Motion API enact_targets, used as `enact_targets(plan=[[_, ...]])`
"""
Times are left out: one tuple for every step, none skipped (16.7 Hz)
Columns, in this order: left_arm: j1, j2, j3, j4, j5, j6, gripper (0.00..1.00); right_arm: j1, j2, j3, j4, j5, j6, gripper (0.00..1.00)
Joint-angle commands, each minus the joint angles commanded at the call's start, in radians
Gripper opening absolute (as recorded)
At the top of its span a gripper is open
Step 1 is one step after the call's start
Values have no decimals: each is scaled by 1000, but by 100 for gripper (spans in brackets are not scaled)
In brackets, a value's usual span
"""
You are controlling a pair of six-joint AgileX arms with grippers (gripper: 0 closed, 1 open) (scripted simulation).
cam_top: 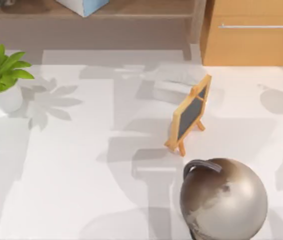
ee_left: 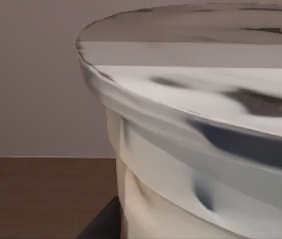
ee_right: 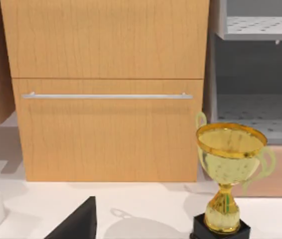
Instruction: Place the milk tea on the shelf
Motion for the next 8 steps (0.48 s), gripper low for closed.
enact_targets(plan=[[0, 0, 0, 0, 0, 0, 68, 0, 0, 0, 0, 0, 0, 100], [0, 0, 0, 0, 0, 0, 75, 0, 0, 0, 0, 0, 0, 100], [0, 0, 0, 0, 0, 0, 83, 0, 0, 0, 0, 0, 0, 100], [0, 0, 0, 0, 0, 0, 90, 0, 0, 0, 0, 0, 0, 100], [0, 0, 0, 0, 0, 0, 98, 0, 0, 0, 0, 0, 0, 100], [0, 0, 0, 0, 0, 0, 100, 0, 0, 0, 0, 0, 0, 100], [0, 0, 0, 0, 0, 0, 100, 0, 0, 0, 0, 0, 0, 100], [0, 0, 0, 0, 0, 0, 100, 0, 0, 0, 0, 0, 0, 100]])
